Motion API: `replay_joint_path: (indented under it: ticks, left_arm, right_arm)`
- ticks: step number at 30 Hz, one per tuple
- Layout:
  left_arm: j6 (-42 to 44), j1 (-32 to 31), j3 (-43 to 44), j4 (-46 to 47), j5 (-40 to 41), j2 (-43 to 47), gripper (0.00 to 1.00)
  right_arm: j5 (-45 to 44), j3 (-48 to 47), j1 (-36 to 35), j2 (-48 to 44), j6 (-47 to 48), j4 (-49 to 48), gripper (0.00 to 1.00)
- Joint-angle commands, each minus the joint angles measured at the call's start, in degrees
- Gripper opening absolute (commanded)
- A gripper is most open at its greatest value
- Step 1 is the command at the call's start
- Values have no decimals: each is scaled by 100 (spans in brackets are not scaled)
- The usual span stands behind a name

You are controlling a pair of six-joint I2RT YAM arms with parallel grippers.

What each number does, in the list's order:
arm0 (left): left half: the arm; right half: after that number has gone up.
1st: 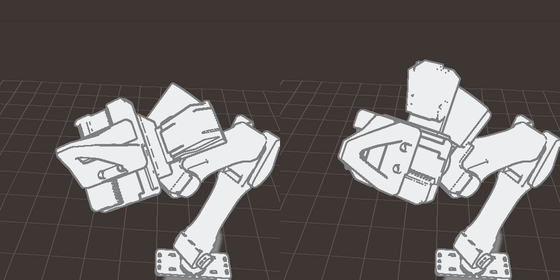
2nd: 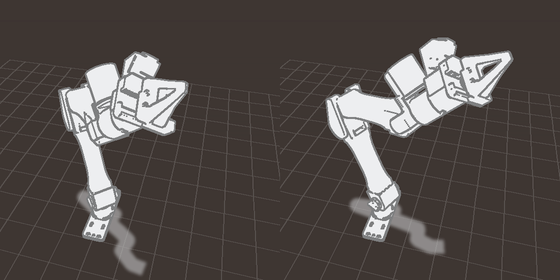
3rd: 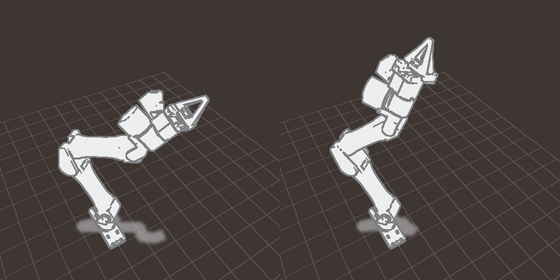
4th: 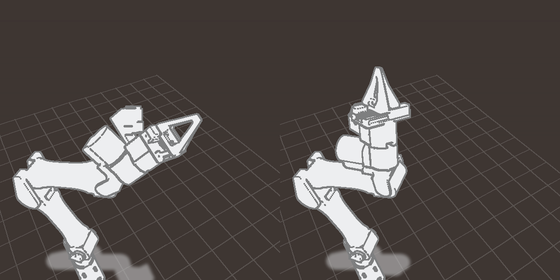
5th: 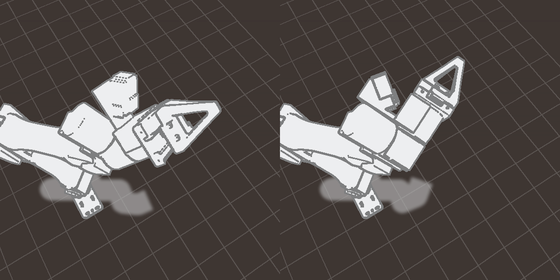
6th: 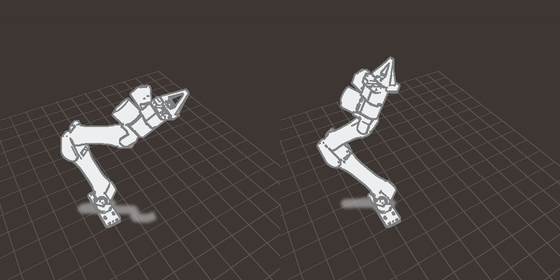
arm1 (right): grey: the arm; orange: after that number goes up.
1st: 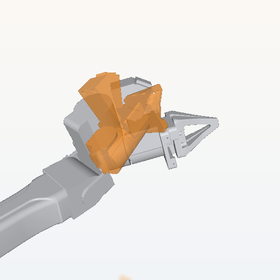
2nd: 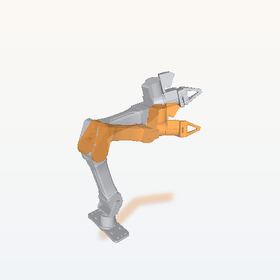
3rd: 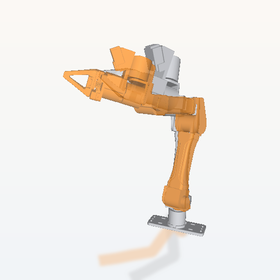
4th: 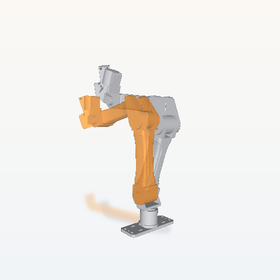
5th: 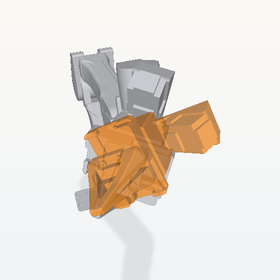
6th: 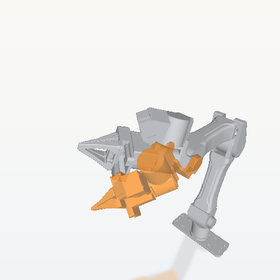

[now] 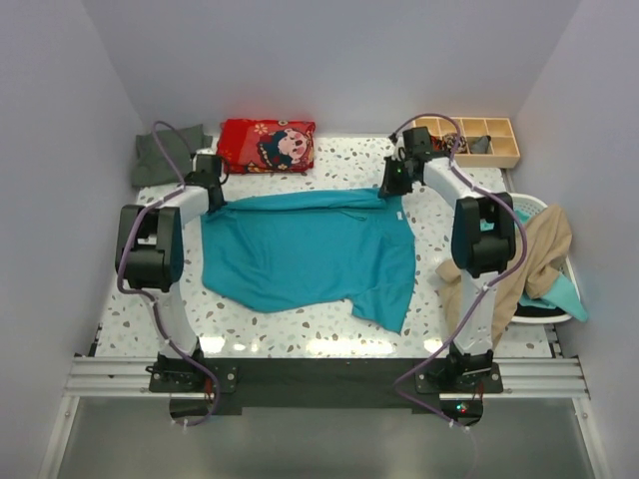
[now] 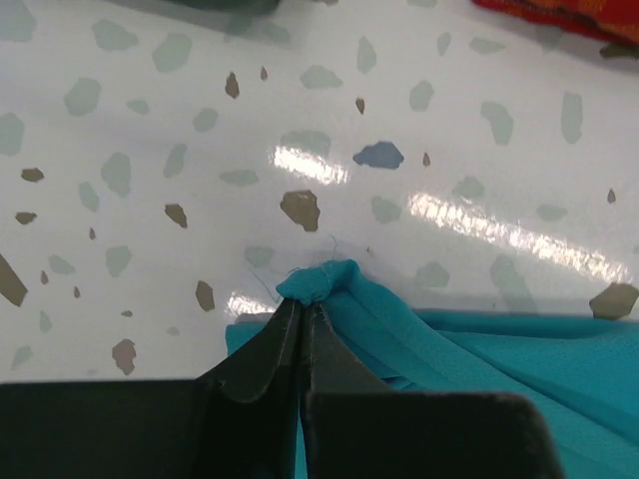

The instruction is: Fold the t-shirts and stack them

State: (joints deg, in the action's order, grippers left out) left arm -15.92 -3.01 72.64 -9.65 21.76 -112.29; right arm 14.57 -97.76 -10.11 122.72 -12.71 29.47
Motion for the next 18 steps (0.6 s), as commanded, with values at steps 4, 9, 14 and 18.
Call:
replay_joint_path:
  ticks: [4, 9, 14, 18]
  left_arm:
    - [-516, 54, -663, 262, -857, 1086, 10]
    - [-649, 46, -1312, 191, -822, 1762, 15]
    - [-684, 46, -1543, 340, -778, 2176, 11]
    - [-623, 46, -1315, 218, -778, 2168, 11]
  right_arm:
    - [116, 81, 18, -977, 129, 419, 0]
    - [90, 458, 18, -1249, 5, 463, 0]
    - [546, 451, 18, -1364, -65, 436, 0]
    - [828, 179, 18, -1417, -21, 717, 3]
